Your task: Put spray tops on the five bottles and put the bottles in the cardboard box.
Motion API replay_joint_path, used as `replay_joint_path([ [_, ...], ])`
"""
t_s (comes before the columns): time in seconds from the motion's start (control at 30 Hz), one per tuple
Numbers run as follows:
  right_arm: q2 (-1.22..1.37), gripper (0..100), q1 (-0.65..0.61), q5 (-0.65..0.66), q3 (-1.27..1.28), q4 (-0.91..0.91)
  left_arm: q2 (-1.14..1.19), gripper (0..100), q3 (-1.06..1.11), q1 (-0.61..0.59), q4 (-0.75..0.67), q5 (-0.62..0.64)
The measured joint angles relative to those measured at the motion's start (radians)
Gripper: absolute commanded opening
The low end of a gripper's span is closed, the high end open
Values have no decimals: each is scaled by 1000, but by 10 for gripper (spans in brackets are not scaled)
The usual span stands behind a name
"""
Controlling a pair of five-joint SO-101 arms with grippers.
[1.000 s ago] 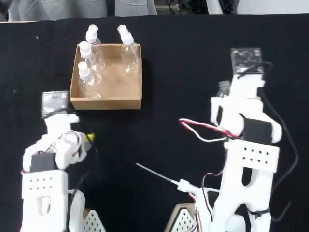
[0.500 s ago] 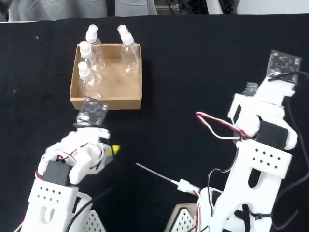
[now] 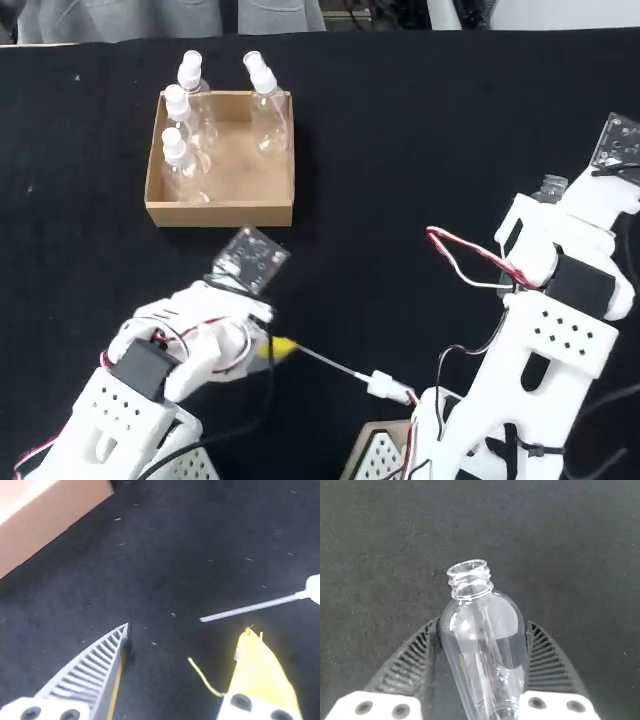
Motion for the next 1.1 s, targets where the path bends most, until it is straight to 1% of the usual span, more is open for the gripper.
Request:
replay_joint_path([
  [0.23,0,123,0,0,0,-6,0,321,0,149,-3,-2],
  [0.4,0,123,0,0,0,-8,14,321,0,242,-44,18],
  [0.57,0,123,11,0,0,-8,133,321,0,339,-132,23],
  [0.7,0,123,63,-3,0,-17,245,321,0,379,-215,23],
  [0.9,0,123,95,-3,0,-17,370,321,0,442,-328,23],
  [1.1,0,123,130,-3,0,-38,473,321,-54,454,-367,38],
])
